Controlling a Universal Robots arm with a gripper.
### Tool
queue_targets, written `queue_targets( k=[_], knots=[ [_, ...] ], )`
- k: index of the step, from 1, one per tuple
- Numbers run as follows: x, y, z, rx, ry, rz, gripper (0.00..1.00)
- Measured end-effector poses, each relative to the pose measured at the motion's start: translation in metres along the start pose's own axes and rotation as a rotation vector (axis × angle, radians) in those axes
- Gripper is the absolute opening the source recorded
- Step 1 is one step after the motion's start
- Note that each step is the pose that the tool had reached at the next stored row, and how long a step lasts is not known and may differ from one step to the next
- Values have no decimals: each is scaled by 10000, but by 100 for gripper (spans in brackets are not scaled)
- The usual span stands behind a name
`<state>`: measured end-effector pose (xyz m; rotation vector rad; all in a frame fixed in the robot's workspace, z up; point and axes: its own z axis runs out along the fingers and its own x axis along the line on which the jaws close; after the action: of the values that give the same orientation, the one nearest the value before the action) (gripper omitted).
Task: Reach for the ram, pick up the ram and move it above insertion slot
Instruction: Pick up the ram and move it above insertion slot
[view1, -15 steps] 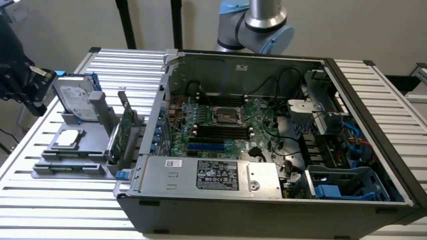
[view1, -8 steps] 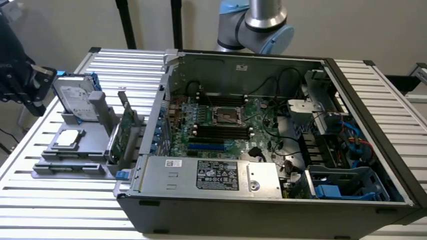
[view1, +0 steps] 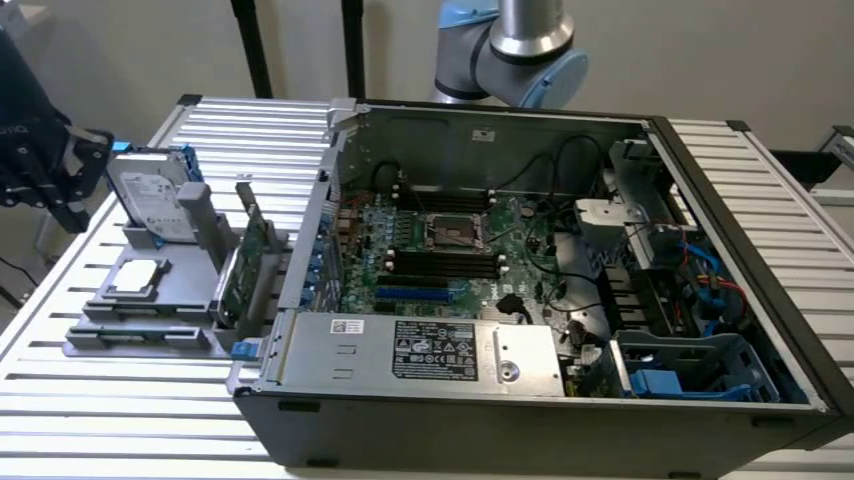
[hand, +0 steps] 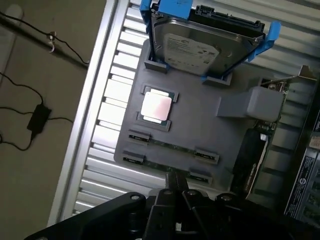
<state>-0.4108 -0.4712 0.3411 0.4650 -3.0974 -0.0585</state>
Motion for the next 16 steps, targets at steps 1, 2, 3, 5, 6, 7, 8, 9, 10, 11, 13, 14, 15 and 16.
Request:
queue_targets(
  k=[1, 2, 3, 5, 6, 7, 8, 9, 10, 11, 13, 14, 15, 16],
  knots=[
    [0, 0, 0, 1, 8, -178, 11],
    [0, 0, 0, 1, 14, -358, 11],
    [0, 0, 0, 2, 22, -550, 11],
    [0, 0, -1, 3, 36, -914, 11],
    [0, 0, 0, 4, 43, -1093, 11],
    [0, 0, 0, 4, 50, -1273, 11],
    [0, 0, 0, 5, 57, -1453, 11],
    [0, 0, -1, 6, 64, -1633, 11],
    [0, 0, 0, 6, 71, -1824, 11],
    [0, 0, -1, 7, 78, -2008, 11],
    [0, 0, -1, 8, 92, -2368, 11],
    [0, 0, 0, 8, 98, -2548, 11],
    [0, 0, 0, 9, 105, -2728, 11],
    [0, 0, -1, 9, 113, -2907, 11]
  ],
)
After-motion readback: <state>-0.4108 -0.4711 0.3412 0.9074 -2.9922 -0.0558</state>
